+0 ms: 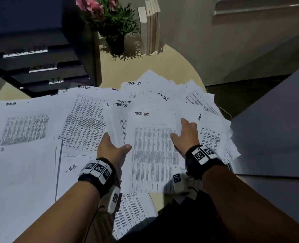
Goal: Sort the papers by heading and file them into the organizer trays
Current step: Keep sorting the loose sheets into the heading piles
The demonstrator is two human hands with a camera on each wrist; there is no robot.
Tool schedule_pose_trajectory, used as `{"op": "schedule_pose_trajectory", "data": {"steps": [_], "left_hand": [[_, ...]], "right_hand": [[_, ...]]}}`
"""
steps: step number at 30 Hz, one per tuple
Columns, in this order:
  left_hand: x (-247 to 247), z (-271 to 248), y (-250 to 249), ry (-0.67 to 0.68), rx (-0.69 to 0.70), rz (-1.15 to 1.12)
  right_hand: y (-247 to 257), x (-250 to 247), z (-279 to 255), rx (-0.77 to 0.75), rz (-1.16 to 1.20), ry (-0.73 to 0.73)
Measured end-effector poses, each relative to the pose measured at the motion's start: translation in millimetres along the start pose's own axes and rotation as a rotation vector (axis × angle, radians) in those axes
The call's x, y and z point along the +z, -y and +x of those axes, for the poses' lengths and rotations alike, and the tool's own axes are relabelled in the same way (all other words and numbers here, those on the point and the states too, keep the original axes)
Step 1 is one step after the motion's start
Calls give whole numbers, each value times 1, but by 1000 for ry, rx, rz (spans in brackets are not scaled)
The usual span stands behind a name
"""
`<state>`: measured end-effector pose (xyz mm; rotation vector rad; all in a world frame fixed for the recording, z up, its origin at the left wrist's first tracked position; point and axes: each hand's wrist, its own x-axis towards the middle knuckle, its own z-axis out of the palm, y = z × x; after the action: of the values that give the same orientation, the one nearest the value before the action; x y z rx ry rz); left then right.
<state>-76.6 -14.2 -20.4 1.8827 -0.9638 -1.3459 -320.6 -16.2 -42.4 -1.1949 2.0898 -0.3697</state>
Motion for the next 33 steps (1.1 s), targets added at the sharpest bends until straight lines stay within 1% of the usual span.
{"op": "schedule_pose_trajectory", "data": {"steps": [3,5,6,8,10,13,15,16,18,19,20,22,24,26,28,30,32,33], "left_hand": [[-3,4,1,3,68,201],[-4,10,4,0,92,241],[-5,12,8,1,95,231],[-6,15,11,-5,79,186],[-6,17,13,-3,61,143],[-6,21,18,-5,11,27],[-6,21,17,-49,-40,-36],[-7,22,16,-59,-58,-43],[-7,23,15,-78,-53,-21],[-8,23,14,-86,-48,-16],[-9,23,13,-90,-41,-21],[-9,22,12,-71,-24,-46],[-7,20,9,-46,1,-65],[-5,18,6,-28,27,-81],[-3,17,2,-42,55,-36],[-4,22,2,-70,68,68],[-6,29,5,-107,81,115],[-8,31,6,-103,79,151]], "right_hand": [[-2,5,2,-29,98,-2],[-5,4,3,-12,84,-41],[-6,3,3,9,111,-58],[-7,0,2,68,260,-60],[-7,-1,3,121,406,-16],[-12,2,8,130,504,6],[-15,2,11,103,491,-37],[-16,0,12,78,436,-71],[-18,-6,12,34,356,-131],[-20,-9,13,32,381,-140],[-22,-11,14,33,453,-126],[-23,-13,15,60,643,-53],[-22,-14,14,56,759,18],[-17,-14,13,39,770,52],[-15,-13,14,29,771,46],[-19,-15,17,17,740,-12],[-27,-19,19,13,693,-67],[-29,-22,18,9,692,-77]]}}
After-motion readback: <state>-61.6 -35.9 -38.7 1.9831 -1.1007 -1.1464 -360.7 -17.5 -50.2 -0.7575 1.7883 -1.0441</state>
